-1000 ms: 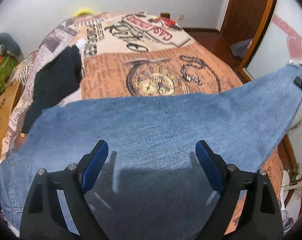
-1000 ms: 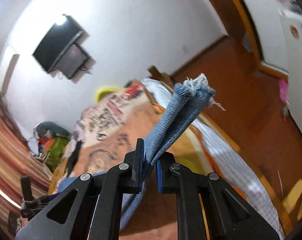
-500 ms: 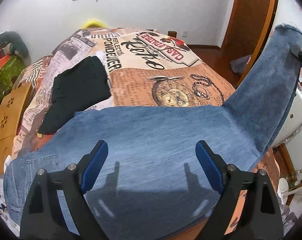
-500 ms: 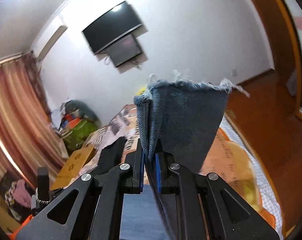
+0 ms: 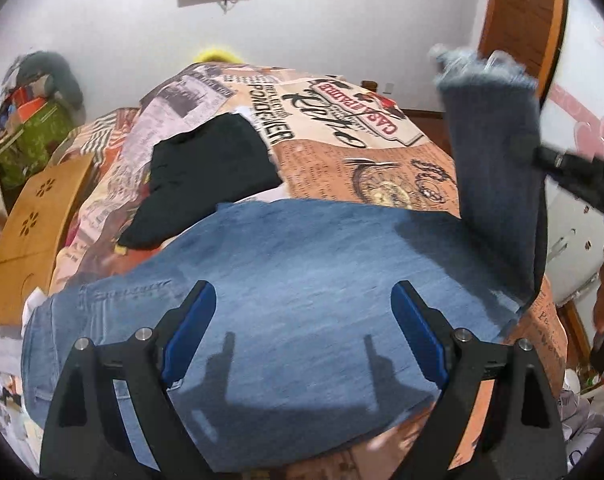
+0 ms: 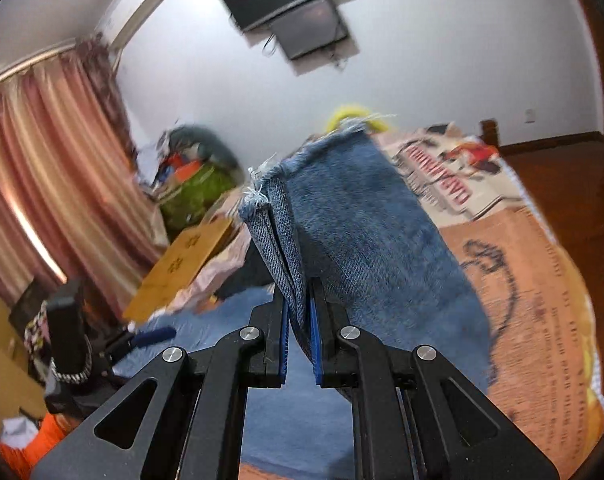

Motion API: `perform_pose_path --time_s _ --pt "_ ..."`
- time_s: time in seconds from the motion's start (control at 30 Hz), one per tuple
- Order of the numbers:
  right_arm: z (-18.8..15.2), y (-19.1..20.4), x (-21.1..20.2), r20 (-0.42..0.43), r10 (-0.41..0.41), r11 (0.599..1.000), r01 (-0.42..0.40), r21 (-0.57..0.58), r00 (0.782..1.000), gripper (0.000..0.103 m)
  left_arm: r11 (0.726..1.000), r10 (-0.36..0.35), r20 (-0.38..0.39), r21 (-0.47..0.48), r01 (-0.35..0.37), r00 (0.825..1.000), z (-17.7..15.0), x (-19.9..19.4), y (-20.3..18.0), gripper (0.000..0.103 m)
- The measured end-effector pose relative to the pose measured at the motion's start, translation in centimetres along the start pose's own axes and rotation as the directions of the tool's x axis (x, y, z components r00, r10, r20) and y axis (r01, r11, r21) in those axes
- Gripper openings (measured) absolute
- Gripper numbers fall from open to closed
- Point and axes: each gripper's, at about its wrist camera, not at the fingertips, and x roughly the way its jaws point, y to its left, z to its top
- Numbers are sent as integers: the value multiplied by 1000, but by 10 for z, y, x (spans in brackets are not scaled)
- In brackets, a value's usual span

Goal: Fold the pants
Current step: 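Grasp the frayed leg hem with the right tool and fold it over the jeans, then open the right tool and release the hem onto the jeans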

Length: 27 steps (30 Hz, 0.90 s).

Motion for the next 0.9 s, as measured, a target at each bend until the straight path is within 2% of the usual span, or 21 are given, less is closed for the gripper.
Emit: perform_pose_path --time_s 0.2,0.37,0.47,0.6,0.7,0.8,0.9 --pt "-27 11 40 -148 37 999 -42 -34 988 8 999 28 -2 -40 -29 1000 -7 -5 18 90" --pt "-51 17 64 -271 36 996 -58 -72 962 9 998 37 -2 -58 -37 999 -7 -7 23 90" --pt "-62 21 72 -317 21 993 -57 -105 948 10 998 35 1 -59 -35 999 -5 -8 22 90" --pt "-65 27 71 -329 -1 990 -46 -136 944 13 998 33 0 -48 -32 999 -2 -6 18 90" --pt "-64 25 65 -334 16 992 -58 -114 942 16 999 30 2 -34 -30 1000 1 -7 13 90" --pt "-63 19 55 -337 32 994 -67 -91 941 22 999 26 9 -18 -26 1000 7 -8 8 90" --pt "-61 13 38 -323 14 995 -47 -93 946 30 1000 23 18 -3 -23 1000 13 -9 3 90"
